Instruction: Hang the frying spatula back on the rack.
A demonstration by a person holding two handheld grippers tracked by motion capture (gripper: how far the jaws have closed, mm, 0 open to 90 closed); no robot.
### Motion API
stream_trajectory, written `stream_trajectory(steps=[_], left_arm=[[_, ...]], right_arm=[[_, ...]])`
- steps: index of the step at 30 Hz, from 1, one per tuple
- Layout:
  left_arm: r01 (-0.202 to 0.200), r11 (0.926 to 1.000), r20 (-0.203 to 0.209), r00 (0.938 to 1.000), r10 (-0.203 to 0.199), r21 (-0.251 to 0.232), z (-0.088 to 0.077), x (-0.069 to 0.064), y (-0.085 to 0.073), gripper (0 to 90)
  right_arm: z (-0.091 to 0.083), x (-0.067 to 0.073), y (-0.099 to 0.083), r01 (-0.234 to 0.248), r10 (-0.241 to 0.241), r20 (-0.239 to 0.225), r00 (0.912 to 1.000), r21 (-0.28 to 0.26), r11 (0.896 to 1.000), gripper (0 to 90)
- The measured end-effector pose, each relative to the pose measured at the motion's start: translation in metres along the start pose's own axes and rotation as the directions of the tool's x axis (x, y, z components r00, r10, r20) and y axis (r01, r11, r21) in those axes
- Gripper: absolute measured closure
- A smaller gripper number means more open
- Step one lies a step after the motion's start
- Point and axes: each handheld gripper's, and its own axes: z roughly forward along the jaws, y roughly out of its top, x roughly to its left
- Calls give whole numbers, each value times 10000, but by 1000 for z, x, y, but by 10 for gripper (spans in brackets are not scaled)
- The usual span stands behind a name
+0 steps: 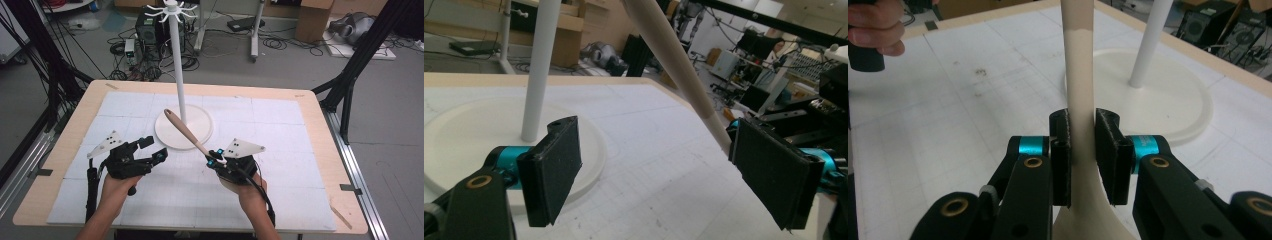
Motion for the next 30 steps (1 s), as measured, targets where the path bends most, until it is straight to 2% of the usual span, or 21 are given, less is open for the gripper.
stream_trajectory(steps=[4, 7, 10, 15, 19, 23, 27, 30], left_arm=[[149, 9999, 146, 9998, -149, -39, 6, -2, 2, 203], [158, 9999, 246, 9996, -158, 16, 13, -4, 4, 205], [341, 9993, 427, 9985, -333, -172, 20, -6, 9, 208], [609, 9979, 368, 9975, -602, -197, 30, -7, 18, 246], [1065, 9943, 283, 9939, -1065, 13, 35, -6, 20, 344], [1261, 9920, 59, 9920, -1262, 31, 35, -3, 22, 479], [1674, 9856, 242, 9857, -1669, -218, 33, 0, 25, 642], [1899, 9815, 403, 9812, -1889, -234, 32, 3, 26, 660]], right_arm=[[4, 4, 5, 112, -113, -67, 9999, -217, 9997, 775], [7, 6, 7, 220, -223, -139, 9997, -228, 9995, 774], [10, 9, 8, 384, -387, -152, 9991, -149, 9991, 774], [14, 17, 10, 632, -633, -194, 9978, -71, 9980, 775], [18, 22, 11, 806, -804, -176, 9966, 101, 9967, 774], [24, 25, 15, 857, -854, -127, 9963, 179, 9962, 774], [24, 30, 20, 981, -981, -14, 9952, 94, 9951, 774], [25, 30, 22, 974, -974, 2, 9952, 48, 9952, 774]])
